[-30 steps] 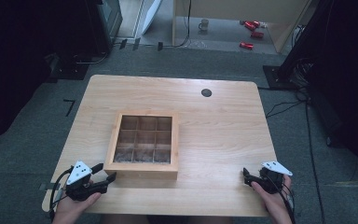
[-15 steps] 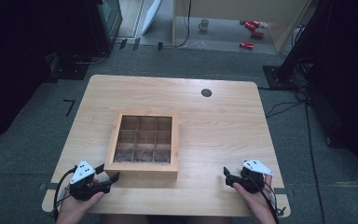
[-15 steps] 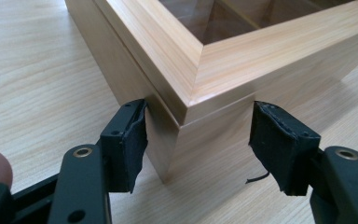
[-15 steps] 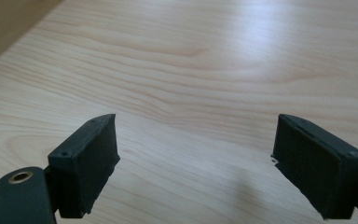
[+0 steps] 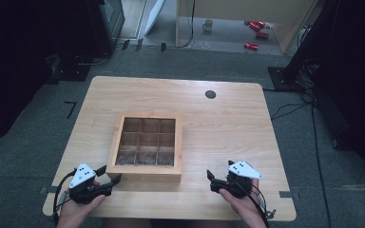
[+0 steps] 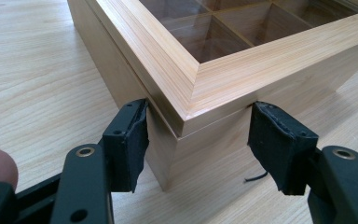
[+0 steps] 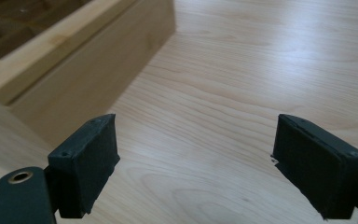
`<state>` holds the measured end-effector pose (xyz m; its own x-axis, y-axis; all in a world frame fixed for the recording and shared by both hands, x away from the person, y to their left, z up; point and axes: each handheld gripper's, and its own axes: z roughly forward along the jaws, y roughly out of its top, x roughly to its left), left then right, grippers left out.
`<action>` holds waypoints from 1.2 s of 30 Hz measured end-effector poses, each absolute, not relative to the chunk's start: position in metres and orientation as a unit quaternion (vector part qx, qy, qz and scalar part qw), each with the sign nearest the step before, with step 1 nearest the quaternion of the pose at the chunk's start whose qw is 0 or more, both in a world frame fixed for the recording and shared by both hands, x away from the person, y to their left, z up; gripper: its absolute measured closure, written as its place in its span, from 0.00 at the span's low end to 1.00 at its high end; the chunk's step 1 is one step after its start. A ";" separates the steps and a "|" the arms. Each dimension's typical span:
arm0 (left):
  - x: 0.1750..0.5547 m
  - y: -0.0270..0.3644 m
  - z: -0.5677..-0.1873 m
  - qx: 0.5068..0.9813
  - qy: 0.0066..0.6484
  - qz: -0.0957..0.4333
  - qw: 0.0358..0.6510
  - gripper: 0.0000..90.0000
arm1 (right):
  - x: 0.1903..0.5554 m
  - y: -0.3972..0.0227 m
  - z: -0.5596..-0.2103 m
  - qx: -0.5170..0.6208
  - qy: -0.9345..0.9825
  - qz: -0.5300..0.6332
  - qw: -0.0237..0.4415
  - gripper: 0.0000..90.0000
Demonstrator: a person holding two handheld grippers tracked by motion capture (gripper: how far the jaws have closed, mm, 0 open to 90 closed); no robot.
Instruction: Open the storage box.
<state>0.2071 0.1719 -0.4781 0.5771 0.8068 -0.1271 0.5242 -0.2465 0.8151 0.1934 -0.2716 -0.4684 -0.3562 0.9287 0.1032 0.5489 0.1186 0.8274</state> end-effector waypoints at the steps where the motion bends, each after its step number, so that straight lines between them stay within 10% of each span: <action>1: 0.207 0.172 -0.478 0.773 0.431 0.162 0.437 0.43 | 0.193 -0.267 -0.467 0.516 0.713 0.417 0.226 0.15; 36: 0.209 0.167 -0.462 0.770 0.419 0.185 0.445 0.43 | 0.207 -0.177 -0.468 0.467 0.744 0.436 0.197 0.17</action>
